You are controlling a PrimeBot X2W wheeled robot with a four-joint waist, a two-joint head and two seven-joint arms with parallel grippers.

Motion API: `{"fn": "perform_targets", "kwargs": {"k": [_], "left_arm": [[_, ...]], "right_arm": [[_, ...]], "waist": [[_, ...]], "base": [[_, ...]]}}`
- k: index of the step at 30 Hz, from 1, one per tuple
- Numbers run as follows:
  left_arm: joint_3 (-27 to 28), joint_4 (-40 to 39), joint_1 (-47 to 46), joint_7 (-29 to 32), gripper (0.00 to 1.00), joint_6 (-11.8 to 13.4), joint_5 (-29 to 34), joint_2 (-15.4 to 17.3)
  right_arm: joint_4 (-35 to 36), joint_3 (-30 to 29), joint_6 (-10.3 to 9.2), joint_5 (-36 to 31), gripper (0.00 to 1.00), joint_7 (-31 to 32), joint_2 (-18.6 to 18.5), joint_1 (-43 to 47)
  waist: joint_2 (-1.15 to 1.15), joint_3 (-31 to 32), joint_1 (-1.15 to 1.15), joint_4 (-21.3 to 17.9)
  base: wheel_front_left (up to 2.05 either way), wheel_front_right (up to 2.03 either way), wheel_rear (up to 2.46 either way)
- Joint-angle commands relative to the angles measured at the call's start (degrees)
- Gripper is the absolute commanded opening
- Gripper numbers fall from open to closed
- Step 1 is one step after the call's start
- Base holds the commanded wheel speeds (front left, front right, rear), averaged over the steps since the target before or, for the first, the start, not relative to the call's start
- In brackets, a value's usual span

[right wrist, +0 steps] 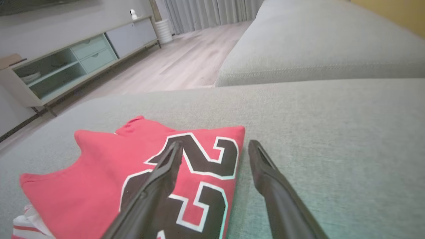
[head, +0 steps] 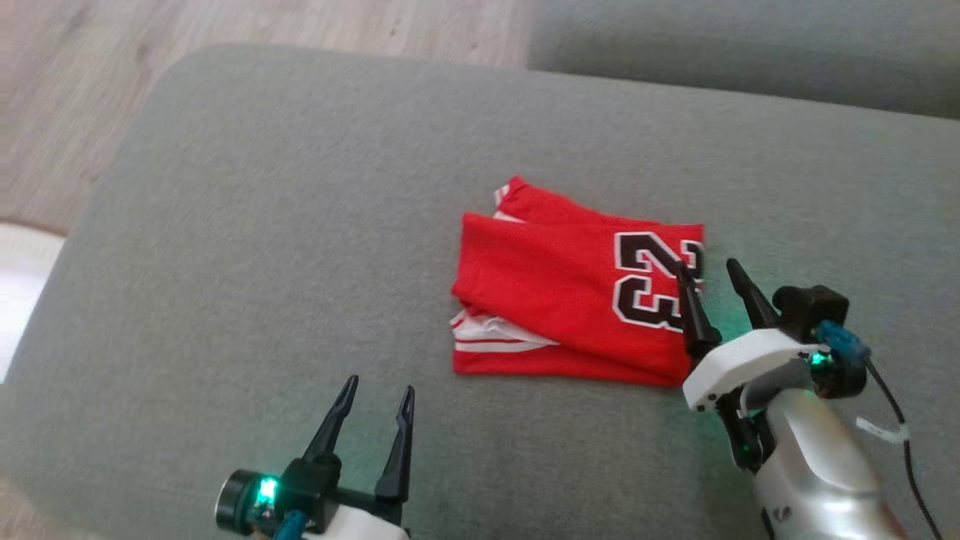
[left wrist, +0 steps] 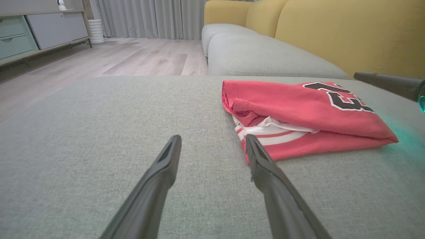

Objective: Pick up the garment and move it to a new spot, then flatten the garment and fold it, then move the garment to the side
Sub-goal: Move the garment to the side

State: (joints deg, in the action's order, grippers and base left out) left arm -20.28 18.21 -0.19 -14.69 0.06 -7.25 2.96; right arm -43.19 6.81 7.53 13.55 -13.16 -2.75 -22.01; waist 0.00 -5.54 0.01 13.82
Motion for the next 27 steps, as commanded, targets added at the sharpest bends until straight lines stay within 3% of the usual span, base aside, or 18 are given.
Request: {"fn": "perform_targets", "kwargs": {"k": [1,7,9,14,27], "left_arm": [[1.38,-1.72,-2.28,-0.30,1.00,0.47,-0.59,-0.08],[0.09,-1.89,-3.06,-0.30,1.00,1.16,-1.52,-0.08],[0.29,-2.12,-3.23,-0.30,1.00,1.53,-1.64,-0.08],[1.35,-2.07,-3.46,-0.30,1.00,1.38,-1.46,-0.08],[2.30,-1.58,-7.07,-0.30,1.00,-0.12,-1.17,-0.08]], "right_arm": [[0.23,1.02,-0.04,-0.20,1.00,0.17,-0.13,-0.92],[-9.20,-0.60,-0.04,-0.10,1.00,3.10,-0.13,-2.85],[-10.69,1.42,-0.04,1.42,0.00,2.03,-0.13,-2.96],[-10.52,2.66,-0.04,2.90,0.00,-0.88,-0.13,-3.15],[-5.02,7.09,-0.04,5.36,0.00,-1.82,-0.13,0.47]], "waist": [[0.00,-2.18,-0.01,2.30],[0.00,-3.66,-0.01,3.99],[0.00,-3.84,-0.01,3.21],[0.00,-2.47,-0.01,-2.25],[0.00,-1.16,-0.01,-29.46]], "base": [[0.00,0.00,0.00],[0.00,0.00,0.00],[0.00,0.00,0.00],[0.00,0.00,0.00],[0.00,0.00,0.00]]}}
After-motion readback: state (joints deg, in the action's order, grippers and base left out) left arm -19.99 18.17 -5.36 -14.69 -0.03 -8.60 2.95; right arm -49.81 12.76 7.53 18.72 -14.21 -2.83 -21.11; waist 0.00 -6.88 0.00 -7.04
